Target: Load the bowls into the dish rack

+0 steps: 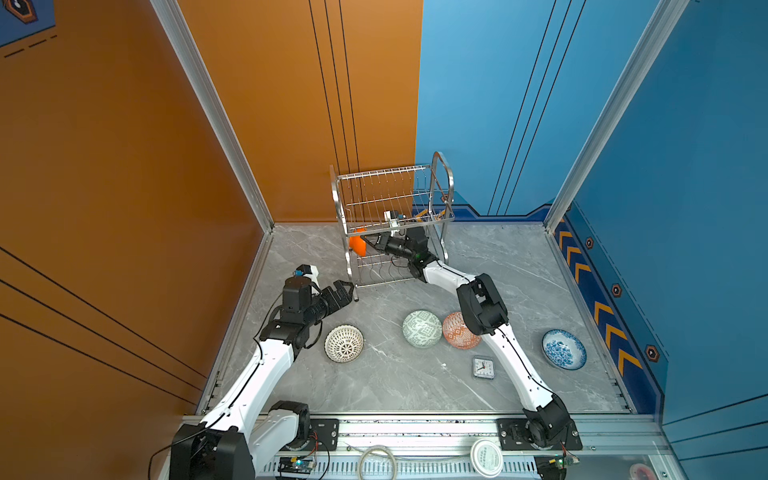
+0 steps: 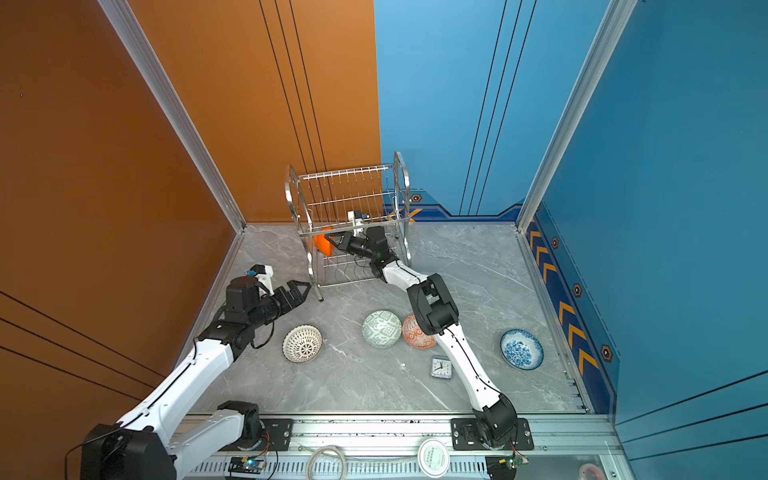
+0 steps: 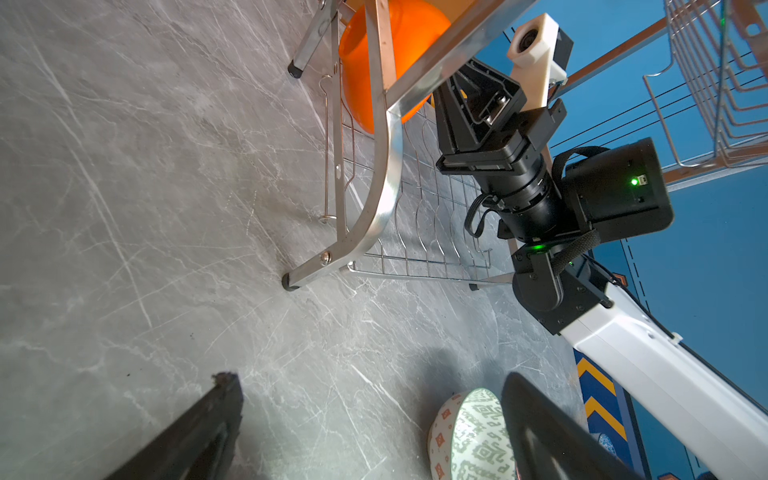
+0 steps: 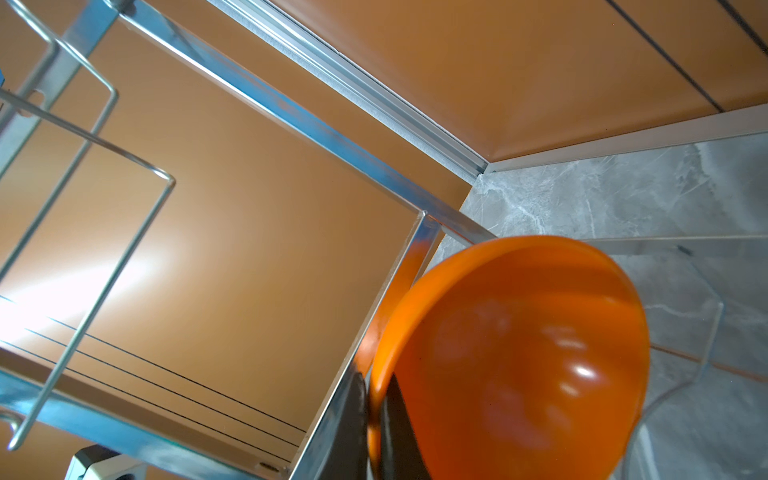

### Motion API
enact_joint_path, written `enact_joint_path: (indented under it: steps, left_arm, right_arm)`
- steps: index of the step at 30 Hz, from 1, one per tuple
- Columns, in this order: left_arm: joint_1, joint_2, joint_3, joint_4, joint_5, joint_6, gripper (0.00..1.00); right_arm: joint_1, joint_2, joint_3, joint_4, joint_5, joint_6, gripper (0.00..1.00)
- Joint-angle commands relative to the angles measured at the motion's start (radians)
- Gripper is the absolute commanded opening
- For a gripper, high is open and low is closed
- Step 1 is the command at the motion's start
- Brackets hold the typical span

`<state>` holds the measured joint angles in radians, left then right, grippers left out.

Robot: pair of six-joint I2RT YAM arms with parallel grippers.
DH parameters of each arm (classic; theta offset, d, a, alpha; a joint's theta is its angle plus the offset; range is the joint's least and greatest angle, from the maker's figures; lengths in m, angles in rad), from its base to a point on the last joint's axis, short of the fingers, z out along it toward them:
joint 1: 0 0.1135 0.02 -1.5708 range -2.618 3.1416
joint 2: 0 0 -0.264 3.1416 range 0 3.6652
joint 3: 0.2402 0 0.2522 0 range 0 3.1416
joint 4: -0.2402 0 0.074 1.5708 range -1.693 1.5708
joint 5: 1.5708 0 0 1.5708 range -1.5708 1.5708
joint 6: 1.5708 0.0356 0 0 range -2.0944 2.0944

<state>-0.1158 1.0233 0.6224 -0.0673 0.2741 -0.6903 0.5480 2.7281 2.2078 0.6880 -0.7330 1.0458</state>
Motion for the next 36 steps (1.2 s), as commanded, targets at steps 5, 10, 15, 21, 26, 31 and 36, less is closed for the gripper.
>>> enact_joint_path:
  steps: [5,10,15,21,26,31,36]
  left_arm:
    - [0.013,0.006,-0.014,0.016,0.016,-0.005,0.98]
    - [0.013,0.009,-0.015,0.015,0.015,-0.005,0.98]
    - [0.015,0.014,-0.012,0.015,0.014,-0.003,0.98]
    - [0.016,0.015,-0.013,0.014,0.01,-0.002,0.98]
    - [0.018,0.015,-0.014,0.014,0.011,-0.002,0.98]
    - [0.018,0.015,-0.015,0.015,0.01,-0.002,0.98]
    - [0.018,0.013,-0.016,0.015,0.011,-0.002,0.98]
  right_arm:
    - [-0.029,-0.002,-0.025,-0.16,-0.073,-0.058,0.0]
    - [-0.04,0.002,-0.004,-0.203,-0.109,-0.085,0.0]
    - [-0.044,0.005,0.019,-0.222,-0.133,-0.102,0.0]
    - [-0.037,0.006,0.052,-0.303,-0.17,-0.158,0.0]
    - [-0.033,0.001,0.05,-0.302,-0.204,-0.16,0.0]
    - [-0.031,-0.001,0.05,-0.311,-0.213,-0.161,0.1]
    - [-0.028,-0.009,0.047,-0.31,-0.211,-0.161,0.19]
